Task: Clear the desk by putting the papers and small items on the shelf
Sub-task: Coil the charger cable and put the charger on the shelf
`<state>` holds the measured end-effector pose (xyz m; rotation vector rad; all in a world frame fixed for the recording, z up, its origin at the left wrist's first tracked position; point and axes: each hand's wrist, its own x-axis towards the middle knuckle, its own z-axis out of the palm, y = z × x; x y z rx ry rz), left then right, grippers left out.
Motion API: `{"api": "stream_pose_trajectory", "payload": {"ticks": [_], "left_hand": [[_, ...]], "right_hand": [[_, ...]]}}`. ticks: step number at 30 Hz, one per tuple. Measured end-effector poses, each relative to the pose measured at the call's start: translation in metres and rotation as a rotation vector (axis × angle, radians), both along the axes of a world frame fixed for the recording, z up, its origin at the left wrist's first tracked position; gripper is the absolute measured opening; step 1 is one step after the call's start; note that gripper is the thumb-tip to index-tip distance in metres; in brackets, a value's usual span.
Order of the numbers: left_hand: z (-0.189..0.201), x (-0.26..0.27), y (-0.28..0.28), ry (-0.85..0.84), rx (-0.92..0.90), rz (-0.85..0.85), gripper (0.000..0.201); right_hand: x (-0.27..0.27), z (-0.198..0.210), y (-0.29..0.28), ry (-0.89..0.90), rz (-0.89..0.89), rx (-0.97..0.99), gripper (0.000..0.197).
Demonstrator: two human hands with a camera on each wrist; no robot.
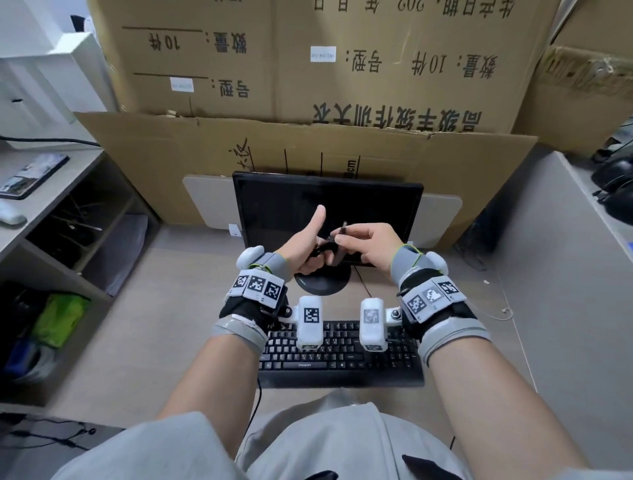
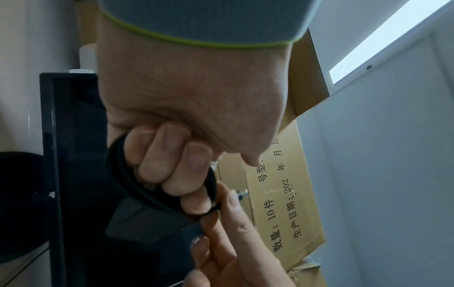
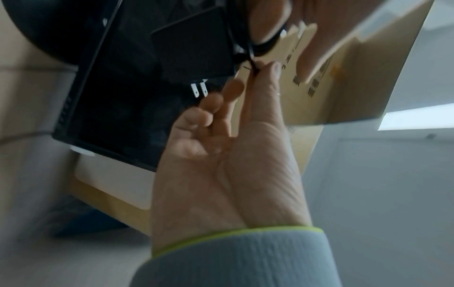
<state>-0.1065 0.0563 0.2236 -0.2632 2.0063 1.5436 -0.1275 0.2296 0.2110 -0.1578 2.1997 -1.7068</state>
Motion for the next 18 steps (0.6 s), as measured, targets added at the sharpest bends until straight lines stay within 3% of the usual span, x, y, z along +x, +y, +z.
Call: {"api": "stream_pose_trajectory", "payload": {"ticks": [3, 6, 11, 18], "left_hand": [[-0.001, -0.001, 0.000, 0.005, -0.054, 0.015, 0.094], [-0.003, -0.001, -0.002, -0.002, -0.054, 0.015, 0.099], [-0.007, -0.003, -0.011, -0.024, -0.096, 0.045, 0.102], [-0.011, -0.008, -0.007, 0.153, -0.317, 0.106, 0.087]], "right_hand": [[-0.004, 0.000, -0.004, 0.104, 0.059, 0.034, 0.019], [-0.005, -0.009, -0.005, 0.111, 0.135, 0.088, 0.018], [-0.003, -0.024, -0.002, 0.095, 0.114, 0.115, 0.012], [0.006, -0.017, -0.006, 0.067, 0.185, 0.091, 0.005]]}}
